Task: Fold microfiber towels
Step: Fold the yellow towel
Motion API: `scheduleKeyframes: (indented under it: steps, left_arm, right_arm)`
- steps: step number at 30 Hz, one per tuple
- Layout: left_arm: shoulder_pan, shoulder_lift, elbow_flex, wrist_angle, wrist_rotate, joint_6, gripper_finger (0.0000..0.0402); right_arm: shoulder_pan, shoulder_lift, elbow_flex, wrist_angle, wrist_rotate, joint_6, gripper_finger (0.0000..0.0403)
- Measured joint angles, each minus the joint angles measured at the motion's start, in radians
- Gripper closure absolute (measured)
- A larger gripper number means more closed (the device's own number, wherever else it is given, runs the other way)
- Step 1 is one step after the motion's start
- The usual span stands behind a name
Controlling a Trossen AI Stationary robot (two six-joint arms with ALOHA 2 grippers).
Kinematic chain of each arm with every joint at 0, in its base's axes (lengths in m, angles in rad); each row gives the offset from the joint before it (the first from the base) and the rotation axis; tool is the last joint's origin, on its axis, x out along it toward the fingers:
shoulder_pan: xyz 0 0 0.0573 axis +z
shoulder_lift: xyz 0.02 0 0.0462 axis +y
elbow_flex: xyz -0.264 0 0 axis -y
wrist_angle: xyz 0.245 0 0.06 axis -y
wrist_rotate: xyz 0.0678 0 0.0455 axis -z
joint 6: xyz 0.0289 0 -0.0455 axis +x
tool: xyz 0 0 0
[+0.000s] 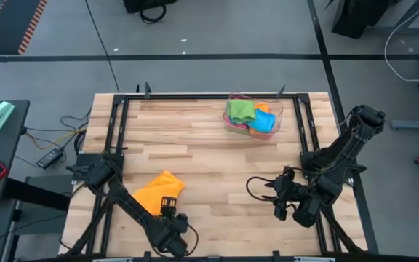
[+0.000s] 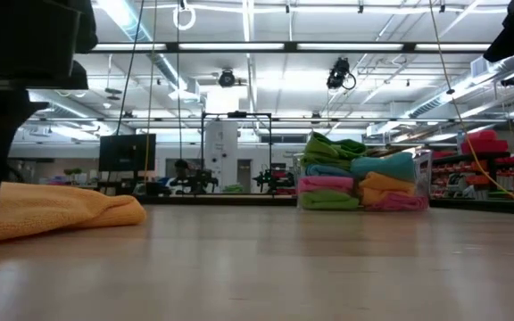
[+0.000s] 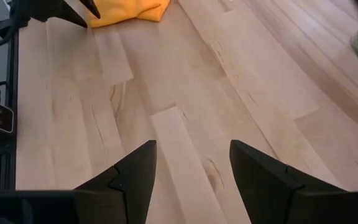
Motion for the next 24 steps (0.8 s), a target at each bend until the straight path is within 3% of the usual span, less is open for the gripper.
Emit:
scheduleKeyframes:
  steps: [6, 14, 18, 24]
  left_arm:
    - [-0.015, 0.012, 0.001, -0.020, -0.072, -0.077, 0.0264]
    - [-0.021, 0.039, -0.001, -0.019, -0.132, -0.047, 0.0388]
    - [-0.013, 0.007, 0.012, -0.021, -0.128, -0.021, 0.0392]
    - [0.032, -0.137, 0.025, -0.033, -0.129, 0.001, 0.0395]
  right_arm:
    - [0.000, 0.000, 0.000, 0.013, 0.000, -0.009, 0.0190]
    - [-0.005, 0.000, 0.000, 0.080, 0.026, -0.087, 0.0190]
    - [-0.013, 0.000, 0.000, 0.084, 0.026, -0.095, 0.0190]
    - [-0.046, 0.021, 0.000, 0.151, 0.026, -0.190, 0.0190]
